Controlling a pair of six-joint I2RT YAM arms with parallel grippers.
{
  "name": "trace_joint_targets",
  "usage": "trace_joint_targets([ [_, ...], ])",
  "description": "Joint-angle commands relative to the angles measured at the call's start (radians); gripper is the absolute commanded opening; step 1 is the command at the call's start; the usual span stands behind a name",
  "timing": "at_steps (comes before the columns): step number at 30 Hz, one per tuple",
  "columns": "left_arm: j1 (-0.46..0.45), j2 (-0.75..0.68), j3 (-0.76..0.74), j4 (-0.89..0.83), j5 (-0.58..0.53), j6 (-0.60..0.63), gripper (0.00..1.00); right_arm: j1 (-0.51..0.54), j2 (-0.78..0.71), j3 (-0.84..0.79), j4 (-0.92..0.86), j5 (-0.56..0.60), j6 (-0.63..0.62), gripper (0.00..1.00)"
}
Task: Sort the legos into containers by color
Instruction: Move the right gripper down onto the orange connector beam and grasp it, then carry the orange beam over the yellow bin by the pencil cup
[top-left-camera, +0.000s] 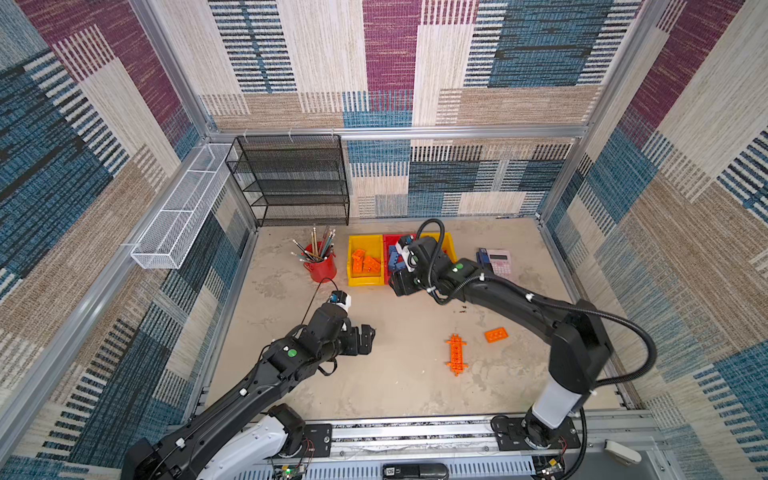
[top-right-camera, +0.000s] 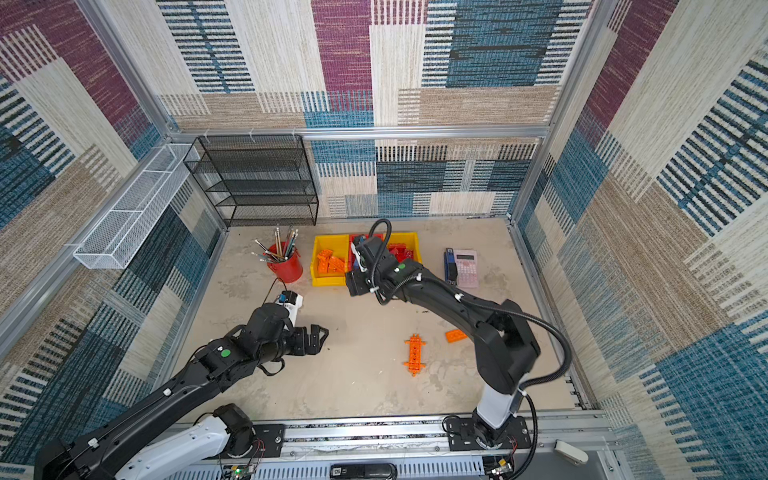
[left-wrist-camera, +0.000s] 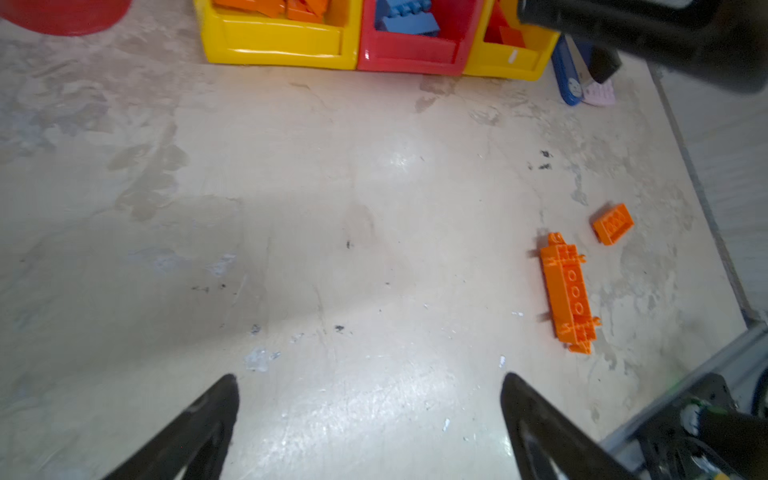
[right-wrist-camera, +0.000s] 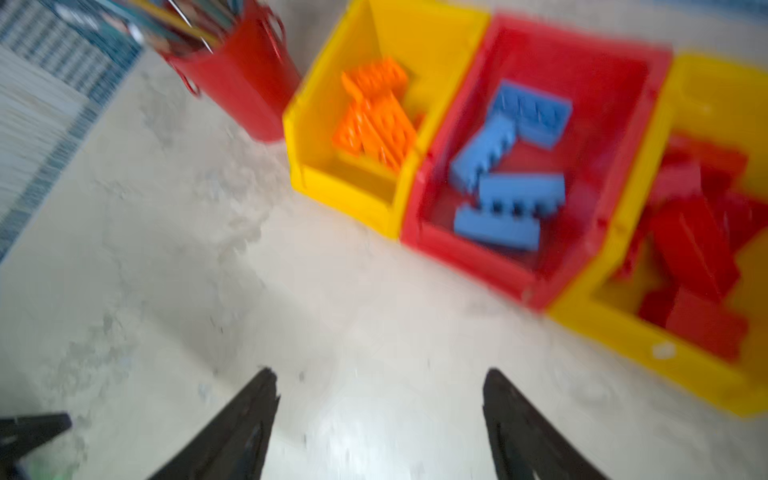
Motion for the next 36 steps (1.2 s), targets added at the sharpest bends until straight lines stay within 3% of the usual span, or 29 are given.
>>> trace_joint_targets([
  [1,-0.052,0.018,-0.004,0.064,0.036,0.022,0.99,0.011,-0.137,-0.158,0.01,0.1,0.133,0.79],
  [6,-0.128,0.06,-0.008,0.132,0.046,0.003,0.99,0.017,-0.312,-0.349,-0.135,0.238,0.282,0.78],
  [13,-0.168,0.091,-0.008,0.163,0.031,0.008,0.99,0.028,-0.487,-0.522,-0.175,0.194,0.412,0.76],
  [26,-0.168,0.083,-0.041,0.153,-0.011,0.019,0.99,0.067,-0.401,-0.631,-0.149,0.116,0.491,0.75],
  [36,-0.168,0.059,-0.063,0.139,-0.043,0.021,0.99,0.072,-0.321,-0.635,-0.063,0.067,0.464,0.64],
])
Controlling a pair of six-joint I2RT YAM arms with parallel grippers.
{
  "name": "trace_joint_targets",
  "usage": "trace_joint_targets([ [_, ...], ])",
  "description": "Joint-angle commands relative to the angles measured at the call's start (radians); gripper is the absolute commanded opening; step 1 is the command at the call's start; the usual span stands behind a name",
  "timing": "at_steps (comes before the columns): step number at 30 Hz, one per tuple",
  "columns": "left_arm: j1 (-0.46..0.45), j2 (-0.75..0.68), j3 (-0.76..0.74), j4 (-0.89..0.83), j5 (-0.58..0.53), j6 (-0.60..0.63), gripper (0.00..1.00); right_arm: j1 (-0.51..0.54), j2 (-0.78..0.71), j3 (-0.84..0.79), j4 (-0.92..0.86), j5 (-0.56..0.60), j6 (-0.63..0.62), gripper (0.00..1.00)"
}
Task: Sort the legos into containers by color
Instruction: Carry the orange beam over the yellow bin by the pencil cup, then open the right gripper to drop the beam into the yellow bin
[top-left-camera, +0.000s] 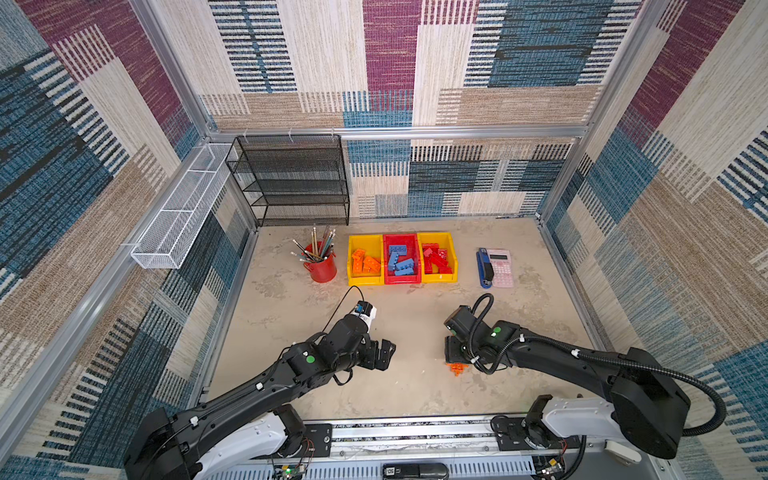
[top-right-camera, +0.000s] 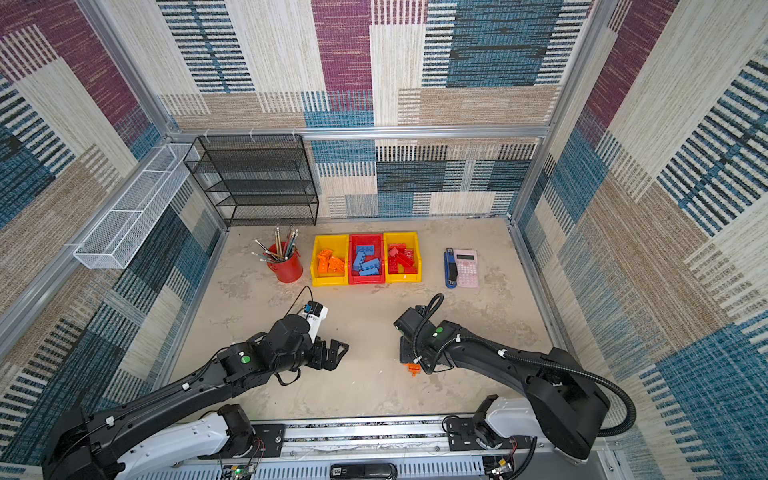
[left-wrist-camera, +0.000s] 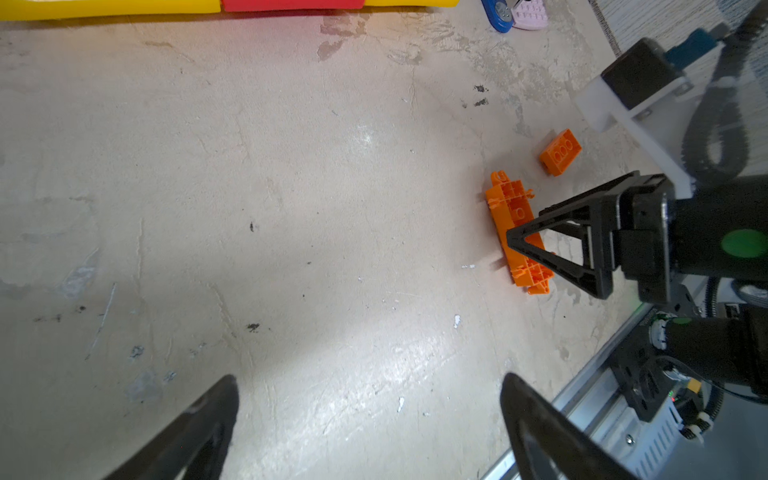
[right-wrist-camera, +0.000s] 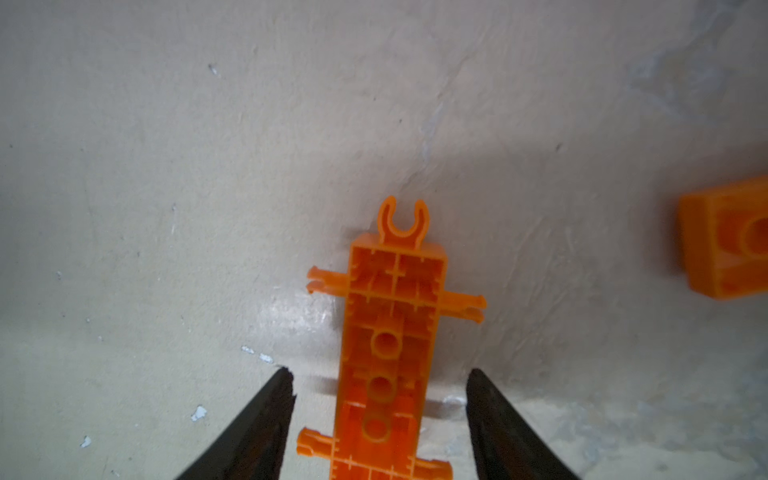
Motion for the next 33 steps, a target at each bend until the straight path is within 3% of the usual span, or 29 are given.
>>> trace_joint_targets([
  [1,0.0,-0.014,-0.013,0.001,-0.03,0.02,0.99,0.001,0.039,0.017,0.054,-0.015,-0.013,0.63],
  [9,0.0,-0.07,-0.055,-0.018,-0.072,0.007,0.99,0.002,0.105,0.077,0.048,-0.008,-0.051,0.3],
  [15,0.001,-0.109,-0.063,-0.047,-0.117,-0.007,0.99,0.002,0.129,0.265,0.044,0.031,-0.129,0.29],
  [20,0.001,-0.16,-0.068,-0.099,-0.17,-0.026,0.99,0.0,0.252,0.517,0.086,0.059,-0.267,0.3],
  [27,0.006,-0.245,-0.058,-0.205,-0.265,-0.055,0.99,-0.056,0.609,1.009,0.084,0.004,-0.455,0.3],
  [33,0.011,-0.28,-0.01,-0.313,-0.355,-0.068,0.99,-0.099,0.926,1.455,-0.009,-0.083,-0.541,0.31],
])
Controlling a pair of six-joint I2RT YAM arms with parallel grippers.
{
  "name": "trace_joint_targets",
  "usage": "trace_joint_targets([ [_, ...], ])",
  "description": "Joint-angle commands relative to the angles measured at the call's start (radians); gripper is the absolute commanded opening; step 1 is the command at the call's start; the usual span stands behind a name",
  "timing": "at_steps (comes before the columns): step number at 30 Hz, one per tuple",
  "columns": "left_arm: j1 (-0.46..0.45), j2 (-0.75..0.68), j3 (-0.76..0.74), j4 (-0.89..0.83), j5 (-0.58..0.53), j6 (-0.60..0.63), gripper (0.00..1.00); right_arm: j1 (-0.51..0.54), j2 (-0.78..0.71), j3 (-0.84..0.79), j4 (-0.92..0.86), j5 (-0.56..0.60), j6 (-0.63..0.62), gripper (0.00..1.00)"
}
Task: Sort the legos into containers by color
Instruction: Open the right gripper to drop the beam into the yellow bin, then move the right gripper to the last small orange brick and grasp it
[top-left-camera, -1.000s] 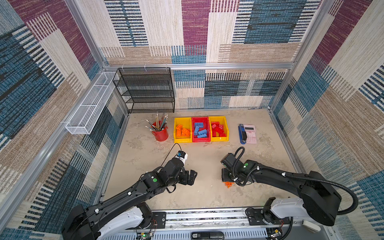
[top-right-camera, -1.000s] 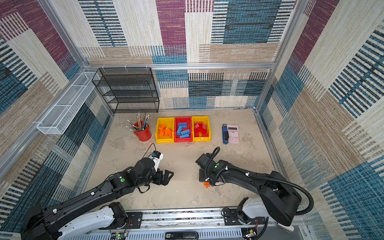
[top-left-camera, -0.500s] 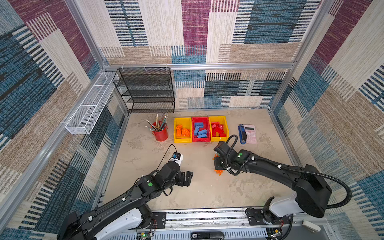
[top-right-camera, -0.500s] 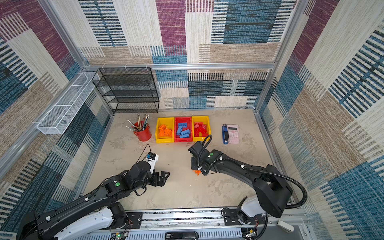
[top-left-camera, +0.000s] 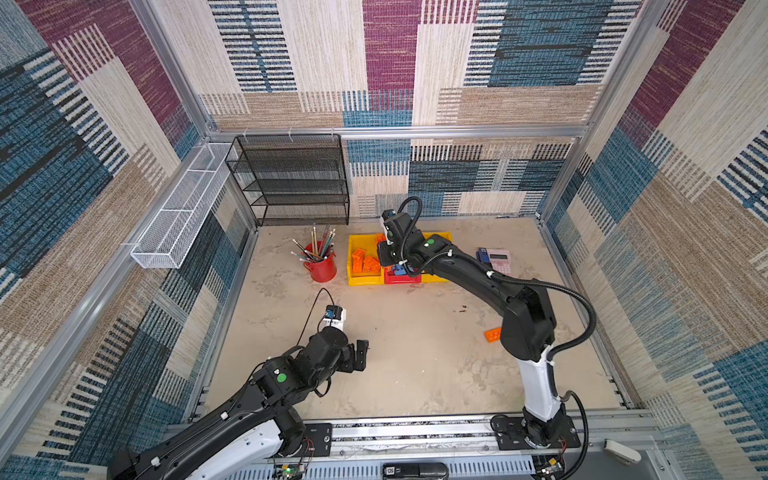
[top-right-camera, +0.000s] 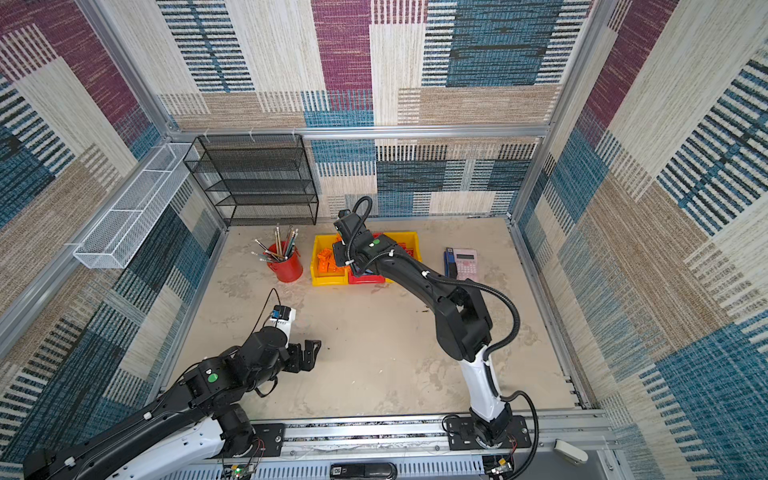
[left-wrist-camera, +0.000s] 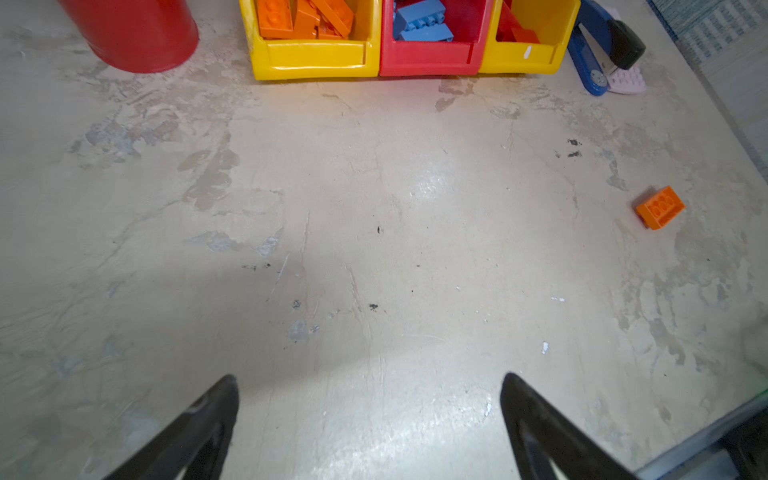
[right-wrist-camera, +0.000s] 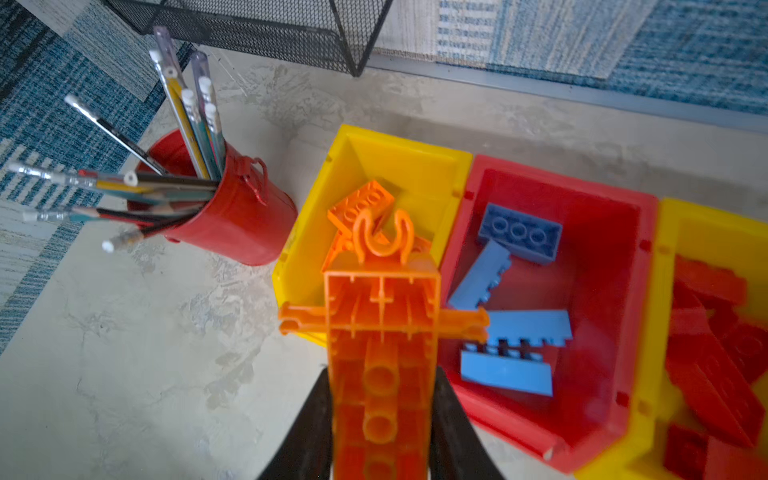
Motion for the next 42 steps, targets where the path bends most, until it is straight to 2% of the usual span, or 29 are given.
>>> trace_joint_targets([
  [1,0.003,-0.019,0.016,-0.076,-0.082,-0.023,0.99,-0.017,0.139,0.202,-0.075,-0.07,-0.083,0.31],
  [5,0.009,-0.035,0.018,-0.084,-0.116,-0.029,0.99,-0.032,0.36,0.554,-0.19,-0.103,-0.119,0.32],
  [7,0.014,-0.032,0.025,-0.086,-0.127,-0.029,0.99,-0.043,0.441,0.672,-0.214,-0.125,-0.119,0.34],
  [9,0.018,-0.024,0.036,-0.093,-0.133,-0.026,0.99,-0.054,0.46,0.661,-0.184,-0.149,-0.112,0.35],
  [13,0.028,-0.007,0.052,-0.101,-0.138,-0.008,0.99,-0.054,0.422,0.521,-0.06,-0.164,-0.138,0.38],
  [15,0.032,0.0,0.058,-0.106,-0.14,-0.003,0.99,-0.054,0.43,0.525,-0.051,-0.161,-0.151,0.41],
  [16,0.035,0.002,0.06,-0.107,-0.139,-0.003,0.99,-0.054,0.438,0.539,-0.056,-0.16,-0.155,0.46],
  [17,0.037,0.002,0.062,-0.106,-0.137,-0.002,0.99,-0.054,0.443,0.556,-0.063,-0.162,-0.158,0.56],
  [18,0.038,0.0,0.062,-0.105,-0.133,-0.003,0.99,-0.054,0.444,0.568,-0.069,-0.176,-0.162,0.73],
  [20,0.039,-0.003,0.06,-0.1,-0.13,-0.008,0.99,-0.054,0.426,0.57,-0.075,-0.184,-0.16,0.93],
  [22,0.04,-0.01,0.057,-0.095,-0.128,-0.011,0.99,-0.054,0.387,0.557,-0.085,-0.178,-0.16,0.99],
  [25,0.042,-0.02,0.048,-0.063,-0.114,0.007,0.99,-0.052,0.288,0.506,-0.118,-0.112,-0.164,0.99],
  [27,0.041,-0.016,0.045,-0.03,-0.095,0.028,0.99,-0.052,0.192,0.416,-0.152,-0.025,-0.15,0.99],
  [29,0.041,0.002,0.045,0.009,-0.07,0.054,0.99,-0.053,0.068,0.245,-0.149,0.06,-0.118,0.99],
  [33,0.043,0.076,0.046,0.12,0.015,0.084,0.99,-0.052,-0.274,-0.28,-0.056,0.227,-0.003,0.99],
  [36,0.044,0.135,0.037,0.209,0.11,0.079,0.99,-0.056,-0.488,-0.587,-0.087,0.291,0.109,0.99],
  [39,0.041,0.191,0.038,0.266,0.182,0.074,0.99,-0.063,-0.671,-0.841,-0.128,0.307,0.251,0.99],
  [42,0.042,0.238,0.045,0.3,0.223,0.071,0.99,-0.066,-0.823,-1.033,-0.188,0.321,0.398,0.99],
])
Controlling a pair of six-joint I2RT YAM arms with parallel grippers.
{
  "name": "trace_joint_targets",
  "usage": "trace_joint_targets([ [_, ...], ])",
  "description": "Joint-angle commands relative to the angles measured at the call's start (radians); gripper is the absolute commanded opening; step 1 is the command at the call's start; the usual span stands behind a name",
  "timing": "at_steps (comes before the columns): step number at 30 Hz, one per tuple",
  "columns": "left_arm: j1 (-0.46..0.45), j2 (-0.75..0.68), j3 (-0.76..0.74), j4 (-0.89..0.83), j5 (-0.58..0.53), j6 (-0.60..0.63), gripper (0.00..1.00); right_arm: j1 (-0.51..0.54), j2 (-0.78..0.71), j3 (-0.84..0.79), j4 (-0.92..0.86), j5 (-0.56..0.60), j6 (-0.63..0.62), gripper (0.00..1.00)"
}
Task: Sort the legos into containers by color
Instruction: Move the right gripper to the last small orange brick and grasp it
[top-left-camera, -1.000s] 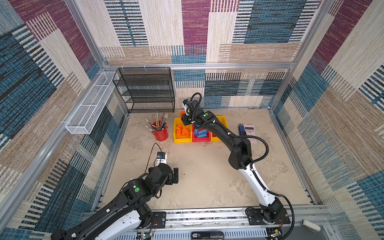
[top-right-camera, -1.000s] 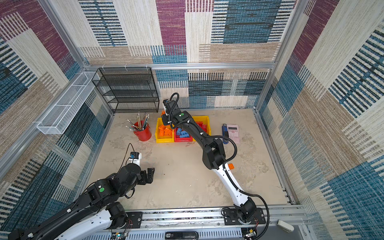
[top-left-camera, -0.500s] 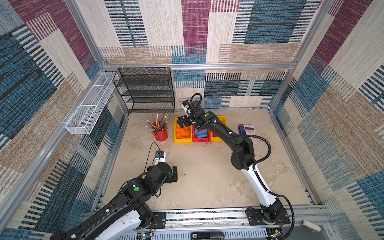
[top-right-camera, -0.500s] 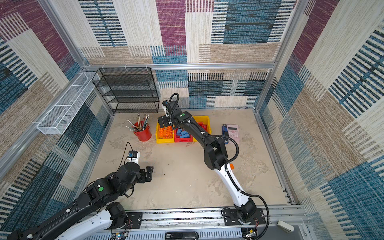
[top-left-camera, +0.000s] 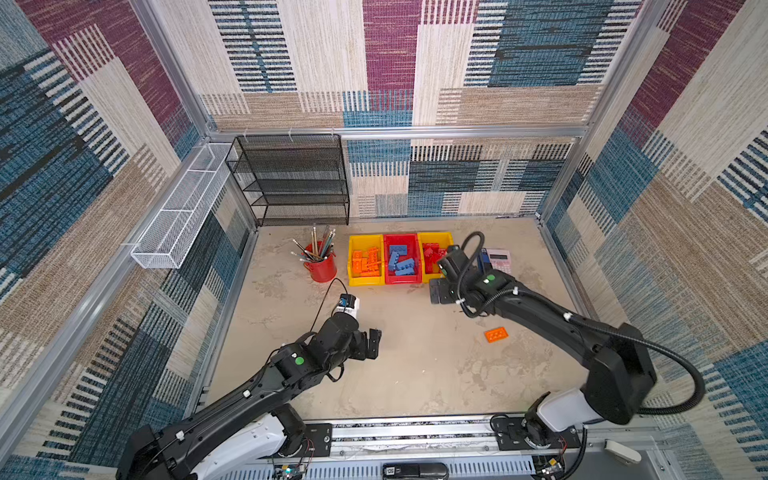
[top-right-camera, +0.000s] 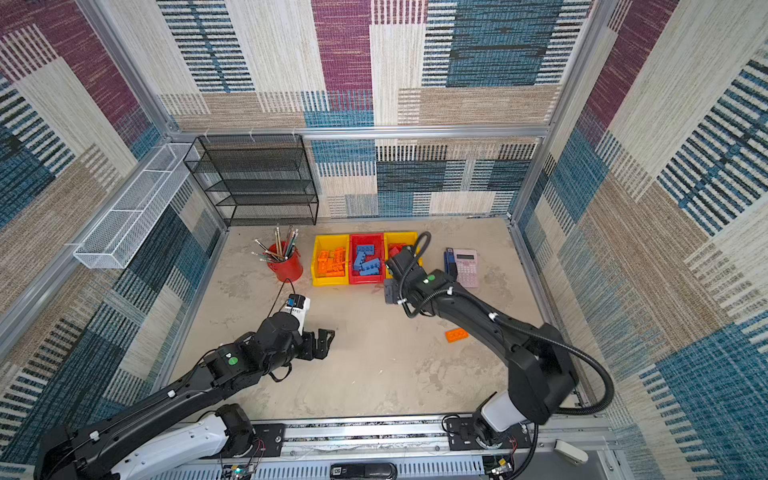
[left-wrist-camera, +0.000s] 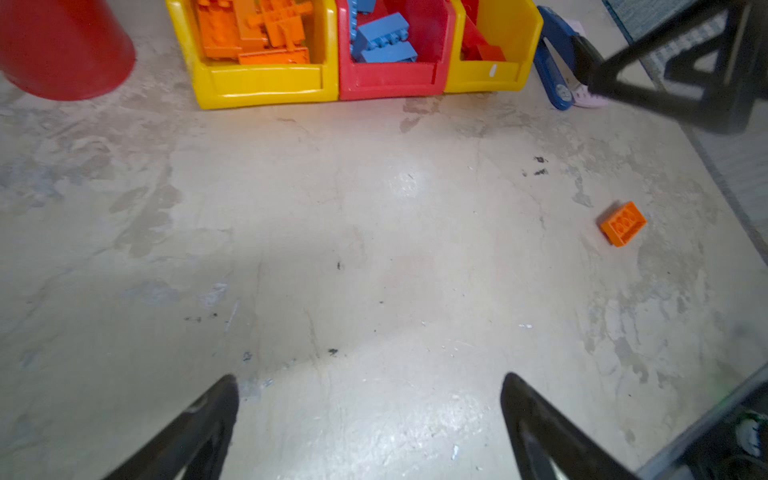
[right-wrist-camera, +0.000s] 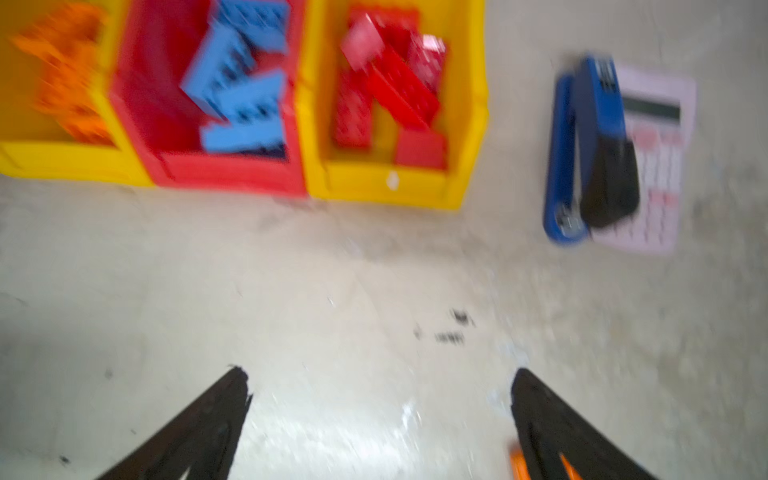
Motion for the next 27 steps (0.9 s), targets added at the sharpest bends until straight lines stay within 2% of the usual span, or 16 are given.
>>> trace_joint_targets([
  [1,0.001,0.037,0.005,0.103,0.098,0.021,0.99,-0.001,-0.132,-0.151,-0.079,0.064,0.245,0.99],
  [6,0.001,0.07,0.0,0.153,0.137,0.008,0.99,-0.003,-0.3,-0.303,-0.173,0.054,0.393,0.99],
  [10,0.0,0.085,0.002,0.164,0.14,0.011,0.99,-0.042,-0.376,-0.377,-0.128,0.023,0.439,0.99],
  [15,0.001,0.092,0.014,0.141,0.144,0.026,0.99,-0.134,-0.386,-0.45,0.001,-0.025,0.423,0.89],
  [18,0.001,0.085,0.013,0.128,0.133,0.032,0.99,-0.187,-0.377,-0.487,0.072,-0.081,0.4,0.87],
  [27,0.001,0.083,0.011,0.116,0.113,0.039,0.99,-0.291,-0.319,-0.526,0.196,-0.151,0.34,0.79],
])
